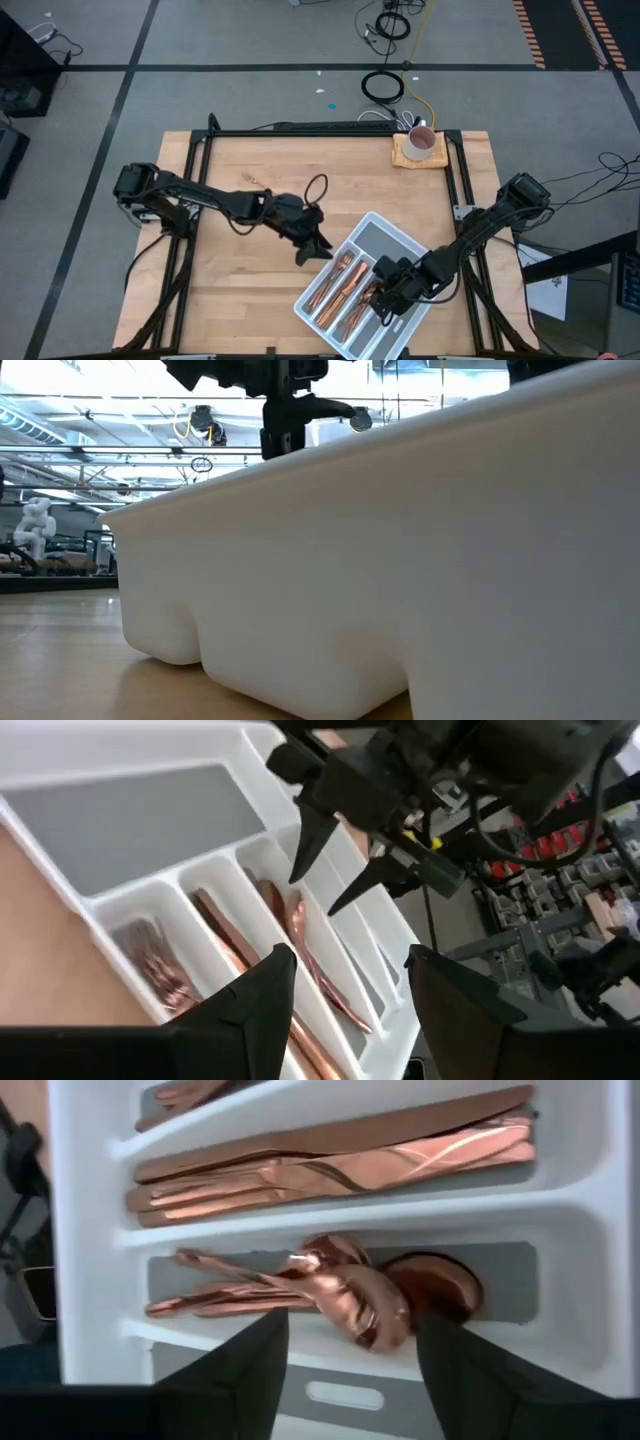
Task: Sort silverware
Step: Put the gold spoon into the silverware tray, then put the gold fork into the silverware tray
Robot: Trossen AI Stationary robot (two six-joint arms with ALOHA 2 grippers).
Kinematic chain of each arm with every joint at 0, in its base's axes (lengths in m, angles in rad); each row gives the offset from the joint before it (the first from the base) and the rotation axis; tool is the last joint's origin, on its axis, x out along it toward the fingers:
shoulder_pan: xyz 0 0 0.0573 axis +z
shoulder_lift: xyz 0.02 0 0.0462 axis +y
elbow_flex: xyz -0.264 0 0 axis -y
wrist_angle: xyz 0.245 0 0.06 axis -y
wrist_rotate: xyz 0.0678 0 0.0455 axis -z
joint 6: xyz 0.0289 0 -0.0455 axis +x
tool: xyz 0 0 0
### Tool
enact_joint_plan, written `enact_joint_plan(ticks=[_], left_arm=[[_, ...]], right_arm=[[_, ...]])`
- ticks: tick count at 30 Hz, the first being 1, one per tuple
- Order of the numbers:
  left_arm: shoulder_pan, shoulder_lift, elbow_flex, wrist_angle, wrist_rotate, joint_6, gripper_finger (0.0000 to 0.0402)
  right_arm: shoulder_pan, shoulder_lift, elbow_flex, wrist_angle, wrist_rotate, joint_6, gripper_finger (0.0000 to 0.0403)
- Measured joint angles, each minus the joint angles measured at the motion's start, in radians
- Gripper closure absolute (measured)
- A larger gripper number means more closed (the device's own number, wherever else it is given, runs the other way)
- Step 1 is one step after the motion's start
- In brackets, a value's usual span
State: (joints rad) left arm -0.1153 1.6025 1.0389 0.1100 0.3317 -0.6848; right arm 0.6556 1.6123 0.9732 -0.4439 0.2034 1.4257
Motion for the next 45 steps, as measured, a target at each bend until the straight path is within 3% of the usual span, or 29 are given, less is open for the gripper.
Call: enact_joint_plan(ticks=[6, 9, 13, 15, 17, 23, 31, 37, 45], left_arm=[[0.052, -0.133, 0.001, -0.177, 0.008, 0.143, 0.0203], [0.097, -0.225, 0.025, -0.434, -0.020, 0.284, 0.0203], [0.157, -0.314, 0.035, -0.804, -0.286, 0.478, 0.0203], [0.198, -0.323, 0.035, -0.918, -0.419, 0.566, 0.0203], [0.255, -0.316, 0.034, -0.979, -0.472, 0.652, 0.0204], [0.448, -0.227, 0.034, -0.984, -0.478, 0.952, 0.0222], [0.659, -0.062, 0.034, -0.972, -0.443, 1.316, 0.0226], [0.702, 0.033, 0.034, -0.964, -0.404, 1.498, 0.0226], [0.703, 0.080, -0.019, -0.881, -0.362, 1.563, 0.0226]], right_arm=[[-0.001, 0.000, 0.047, -0.122, 0.004, -0.042, 0.0180], [-0.011, -0.001, 0.111, -0.213, 0.008, -0.125, 0.0179], [-0.041, -0.003, 0.216, -0.362, 0.011, -0.229, 0.0179], [-0.059, -0.003, 0.261, -0.422, 0.027, -0.248, 0.0179], [-0.074, -0.003, 0.299, -0.453, 0.052, -0.270, 0.0179], [-0.113, -0.003, 0.346, -0.482, 0.084, -0.308, 0.0179], [-0.118, -0.003, 0.346, -0.479, 0.085, -0.238, 0.0179], [-0.117, -0.003, 0.348, -0.475, 0.101, -0.200, 0.0179], [-0.117, -0.003, 0.348, -0.474, 0.143, -0.154, 0.0179]])
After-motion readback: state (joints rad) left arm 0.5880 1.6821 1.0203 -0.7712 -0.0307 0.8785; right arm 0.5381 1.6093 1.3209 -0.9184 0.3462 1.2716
